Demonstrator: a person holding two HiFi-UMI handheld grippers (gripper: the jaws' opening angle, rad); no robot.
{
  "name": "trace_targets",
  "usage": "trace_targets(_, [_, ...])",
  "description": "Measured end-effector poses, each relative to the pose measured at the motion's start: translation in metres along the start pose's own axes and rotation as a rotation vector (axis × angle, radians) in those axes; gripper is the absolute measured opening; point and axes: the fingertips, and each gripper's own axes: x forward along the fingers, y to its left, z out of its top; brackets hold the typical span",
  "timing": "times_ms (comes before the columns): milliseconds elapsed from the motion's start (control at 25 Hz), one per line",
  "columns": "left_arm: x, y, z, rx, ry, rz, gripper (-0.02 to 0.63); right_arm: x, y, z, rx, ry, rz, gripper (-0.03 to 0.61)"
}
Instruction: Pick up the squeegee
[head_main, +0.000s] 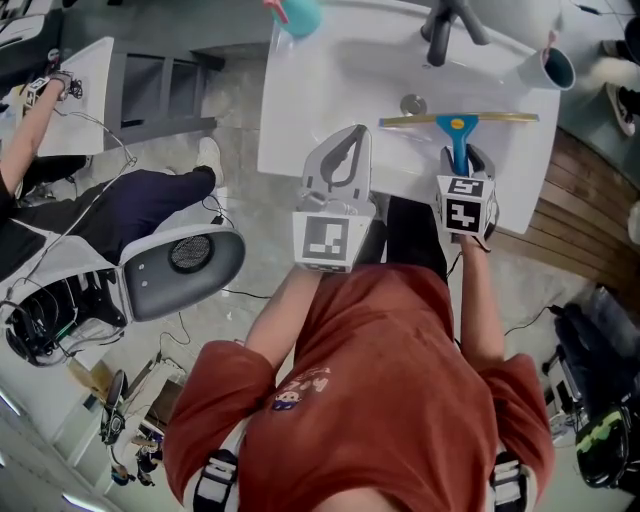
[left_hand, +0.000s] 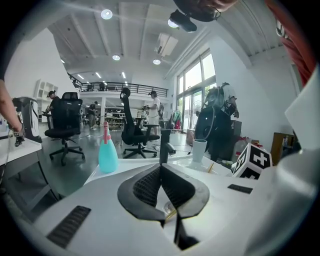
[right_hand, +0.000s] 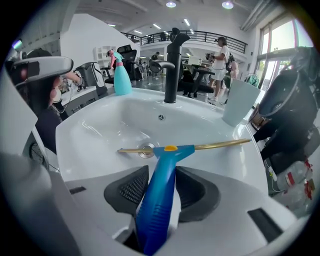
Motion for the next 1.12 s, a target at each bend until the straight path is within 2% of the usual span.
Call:
trace_targets(520, [-0.006,-0.005,0.003,0.001,-0.01,-0.005,0.015,-0.002,-0.006,-0.005,0.03,0.015,-0.016,0.15])
trace_targets(840, [-0.023,-0.008,0.002,0.017,-0.004,-0.005,0.015,-0.02,-0.006,-0.008,0.077,-0.025,-0.015,0.147])
trace_targets(1120, [-0.049,-0.016,0.014,0.026,-0.053,-0.011,0.015,-0.054,-0.007,-0.004,0.072,-0.106,-0.057,0.146])
